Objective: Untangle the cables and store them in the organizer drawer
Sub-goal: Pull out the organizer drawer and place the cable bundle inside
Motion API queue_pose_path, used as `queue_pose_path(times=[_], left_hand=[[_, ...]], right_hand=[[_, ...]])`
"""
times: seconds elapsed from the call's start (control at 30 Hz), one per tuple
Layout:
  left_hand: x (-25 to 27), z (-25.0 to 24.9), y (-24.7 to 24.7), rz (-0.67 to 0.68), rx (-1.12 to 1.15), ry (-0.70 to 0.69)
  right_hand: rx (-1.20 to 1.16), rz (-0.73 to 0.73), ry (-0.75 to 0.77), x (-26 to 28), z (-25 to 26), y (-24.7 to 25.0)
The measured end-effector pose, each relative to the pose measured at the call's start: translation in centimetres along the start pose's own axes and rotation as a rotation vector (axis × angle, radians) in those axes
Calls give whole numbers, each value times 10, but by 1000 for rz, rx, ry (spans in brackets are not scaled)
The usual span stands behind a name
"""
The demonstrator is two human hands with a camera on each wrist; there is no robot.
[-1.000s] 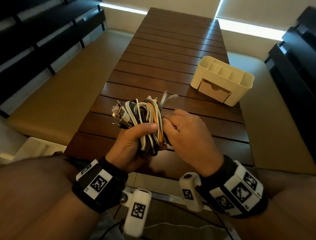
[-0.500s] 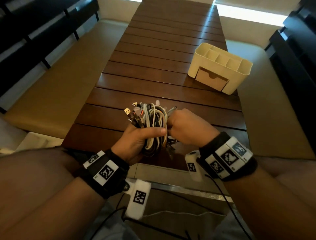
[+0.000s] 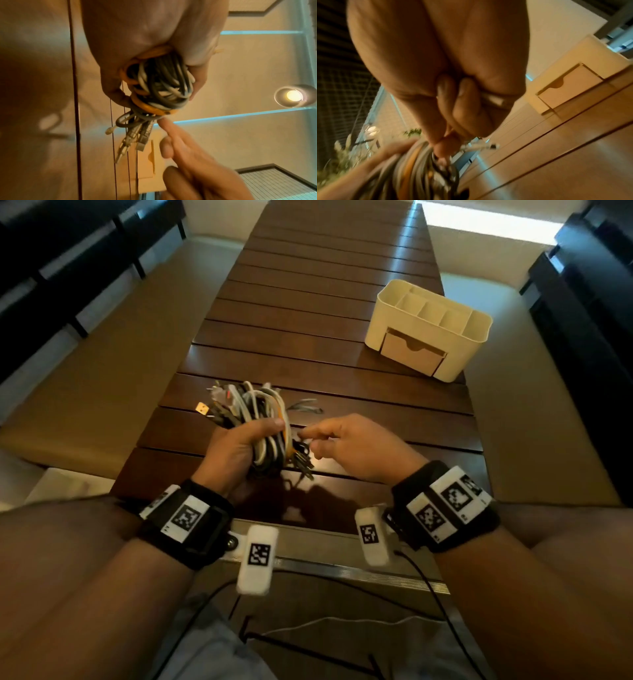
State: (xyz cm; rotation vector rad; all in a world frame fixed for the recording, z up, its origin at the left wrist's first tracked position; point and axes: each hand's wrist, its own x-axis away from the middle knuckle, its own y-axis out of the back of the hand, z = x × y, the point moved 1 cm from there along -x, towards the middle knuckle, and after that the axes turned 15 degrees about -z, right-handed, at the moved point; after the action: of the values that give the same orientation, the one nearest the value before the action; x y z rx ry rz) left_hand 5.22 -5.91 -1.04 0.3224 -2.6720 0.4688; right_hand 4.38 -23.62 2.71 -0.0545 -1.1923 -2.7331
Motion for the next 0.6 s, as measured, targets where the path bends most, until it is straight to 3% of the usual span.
queue_pose_path(times=[0.07, 0.23, 0.3, 0.43, 0.6], left_hand=[[-7, -3, 5, -60, 0, 11], [-5, 4, 3, -2, -61, -69], [-1, 6, 1, 43, -78, -96], [-3, 7, -5, 86, -72, -120], [-4, 7, -9, 136, -62, -117]], right_hand=[[29, -61, -44, -11, -11, 12], [392, -636, -262, -72, -73, 71], [502, -754, -301, -86, -91, 97], [670, -844, -263, -110, -119, 138], [760, -733, -312, -124, -153, 144]])
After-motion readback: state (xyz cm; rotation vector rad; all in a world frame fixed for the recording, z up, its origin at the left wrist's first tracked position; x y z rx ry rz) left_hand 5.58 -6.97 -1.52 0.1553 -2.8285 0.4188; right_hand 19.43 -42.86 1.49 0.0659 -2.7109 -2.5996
